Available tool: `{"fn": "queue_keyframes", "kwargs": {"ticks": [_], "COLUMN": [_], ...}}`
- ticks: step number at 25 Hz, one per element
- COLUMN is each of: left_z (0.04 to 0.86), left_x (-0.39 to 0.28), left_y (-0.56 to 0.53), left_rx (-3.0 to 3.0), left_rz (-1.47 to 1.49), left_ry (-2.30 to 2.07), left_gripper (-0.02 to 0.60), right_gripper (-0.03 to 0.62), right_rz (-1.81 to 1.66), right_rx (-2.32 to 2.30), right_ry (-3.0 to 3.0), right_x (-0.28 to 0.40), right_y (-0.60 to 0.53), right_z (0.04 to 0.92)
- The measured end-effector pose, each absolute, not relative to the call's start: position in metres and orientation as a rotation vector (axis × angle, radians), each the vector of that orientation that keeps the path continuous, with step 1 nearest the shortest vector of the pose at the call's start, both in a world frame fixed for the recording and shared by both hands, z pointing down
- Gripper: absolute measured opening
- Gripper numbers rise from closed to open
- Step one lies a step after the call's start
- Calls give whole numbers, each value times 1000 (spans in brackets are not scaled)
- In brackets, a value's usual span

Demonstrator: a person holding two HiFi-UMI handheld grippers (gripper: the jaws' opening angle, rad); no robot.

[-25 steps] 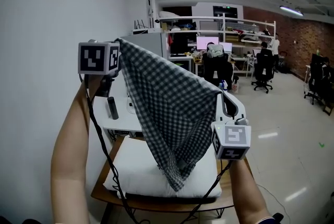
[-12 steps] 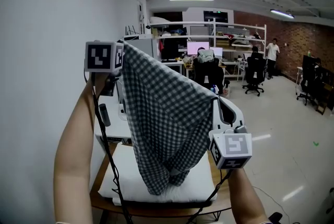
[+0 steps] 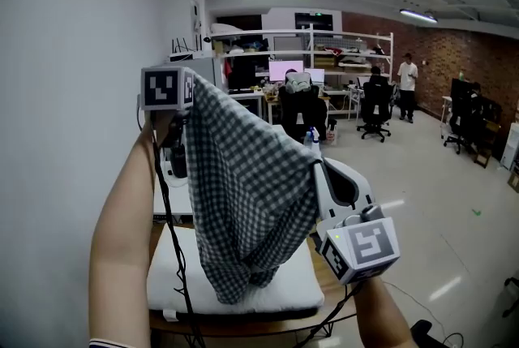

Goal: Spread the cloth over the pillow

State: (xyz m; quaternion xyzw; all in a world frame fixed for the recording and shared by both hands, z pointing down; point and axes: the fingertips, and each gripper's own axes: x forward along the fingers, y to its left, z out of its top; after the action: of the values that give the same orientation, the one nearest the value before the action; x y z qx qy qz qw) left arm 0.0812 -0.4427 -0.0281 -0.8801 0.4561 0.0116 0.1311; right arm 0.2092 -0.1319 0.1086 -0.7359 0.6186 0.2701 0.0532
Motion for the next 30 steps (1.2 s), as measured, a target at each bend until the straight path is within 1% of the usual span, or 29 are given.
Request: {"fn": "queue_keyframes", "kwargs": {"ticks": [6,13,17,22,30], "left_z": [-32,-27,-20,-30,-46], "left_x": [153,245,320,408,502], "left_y": [-429,-423,-404,-371,-324], "left_rx": [-2637,-2816,-2872,-2923,-2985], "left_rz": [47,58,68,112,183], "left_ry": [1209,1097,985,766,516], "left_gripper": [11,11,11,11,11], "right_gripper": [23,23,23,23,23], "right_rz": [806,760,750,870,926], "right_rx": [-2289,-2241,-2254,-2368,-2440], "right_ry": [1807,1832,1746,1589,1458], "right_x": [238,266,308,337,368], "right_y": [-112,-91,-58,-34,-8], "right_z": [110,97,96,89,77]}}
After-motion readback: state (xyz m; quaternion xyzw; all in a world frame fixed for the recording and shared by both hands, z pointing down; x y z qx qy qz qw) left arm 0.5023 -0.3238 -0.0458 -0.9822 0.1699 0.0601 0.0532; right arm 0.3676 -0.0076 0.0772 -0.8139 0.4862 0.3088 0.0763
